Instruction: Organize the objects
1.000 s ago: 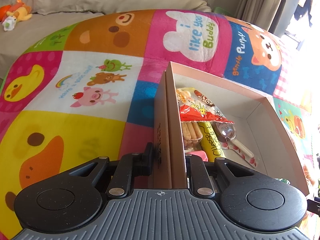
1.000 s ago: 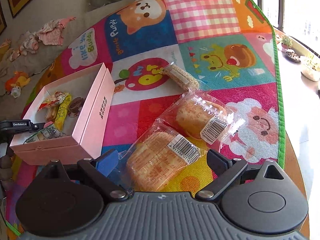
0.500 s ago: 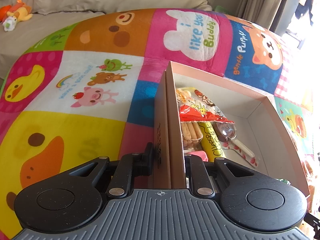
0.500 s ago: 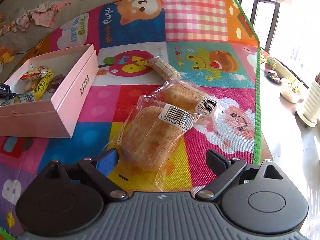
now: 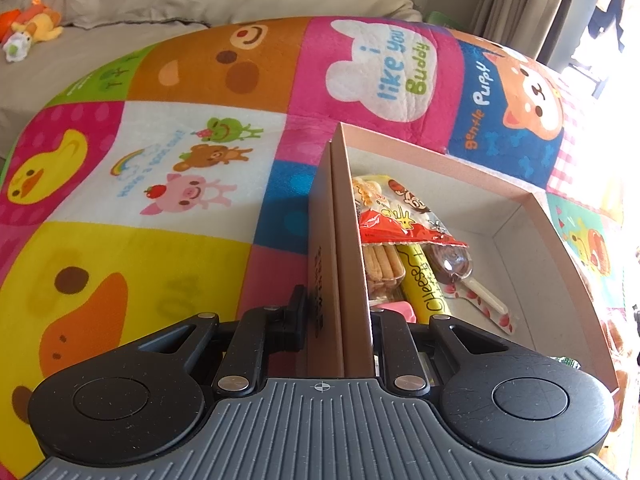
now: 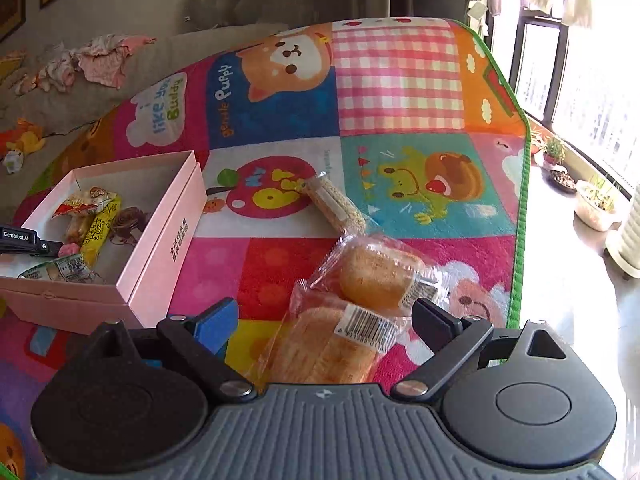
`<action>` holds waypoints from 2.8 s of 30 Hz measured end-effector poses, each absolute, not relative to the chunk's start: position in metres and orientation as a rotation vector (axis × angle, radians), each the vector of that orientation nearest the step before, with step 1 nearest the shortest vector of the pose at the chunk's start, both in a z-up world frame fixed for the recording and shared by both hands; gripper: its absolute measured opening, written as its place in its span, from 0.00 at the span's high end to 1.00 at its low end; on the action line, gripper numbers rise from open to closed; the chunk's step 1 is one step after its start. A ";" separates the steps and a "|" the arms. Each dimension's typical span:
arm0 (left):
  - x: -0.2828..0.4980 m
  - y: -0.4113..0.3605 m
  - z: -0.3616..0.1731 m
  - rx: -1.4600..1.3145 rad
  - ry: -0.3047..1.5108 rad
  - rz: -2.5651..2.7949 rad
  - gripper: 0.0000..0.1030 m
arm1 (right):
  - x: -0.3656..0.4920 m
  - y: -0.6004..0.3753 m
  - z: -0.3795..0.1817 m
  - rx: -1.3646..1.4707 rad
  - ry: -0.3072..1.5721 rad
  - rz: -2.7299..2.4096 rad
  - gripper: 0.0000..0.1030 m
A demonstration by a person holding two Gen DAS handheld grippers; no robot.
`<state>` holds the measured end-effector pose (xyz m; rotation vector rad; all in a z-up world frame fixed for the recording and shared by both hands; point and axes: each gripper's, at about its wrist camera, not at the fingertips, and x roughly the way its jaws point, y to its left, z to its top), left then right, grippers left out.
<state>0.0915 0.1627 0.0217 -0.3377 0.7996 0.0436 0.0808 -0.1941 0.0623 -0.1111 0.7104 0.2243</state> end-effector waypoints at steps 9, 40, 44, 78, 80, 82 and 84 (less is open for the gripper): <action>0.091 0.163 0.022 -0.336 0.798 0.039 0.80 | 0.227 -0.186 0.038 -0.122 0.885 0.213 0.09; 0.089 0.164 0.021 -0.350 0.784 0.036 0.80 | 0.131 -0.242 0.138 0.073 0.676 0.186 0.74; 0.088 0.164 0.020 -0.351 0.782 0.034 0.80 | 0.086 -0.253 0.156 0.054 0.635 0.184 0.74; 0.089 0.165 0.021 -0.359 0.793 0.036 0.80 | 0.027 -0.272 0.035 0.064 1.005 0.056 0.70; 0.088 0.165 0.021 -0.359 0.794 0.035 0.80 | 0.024 -0.273 0.040 0.067 0.985 0.053 0.68; 0.088 0.165 0.021 -0.360 0.793 0.036 0.80 | 0.021 -0.271 0.049 0.056 0.957 0.053 0.65; 0.088 0.165 0.021 -0.363 0.794 0.037 0.80 | 0.019 -0.266 0.056 0.038 0.930 0.059 0.58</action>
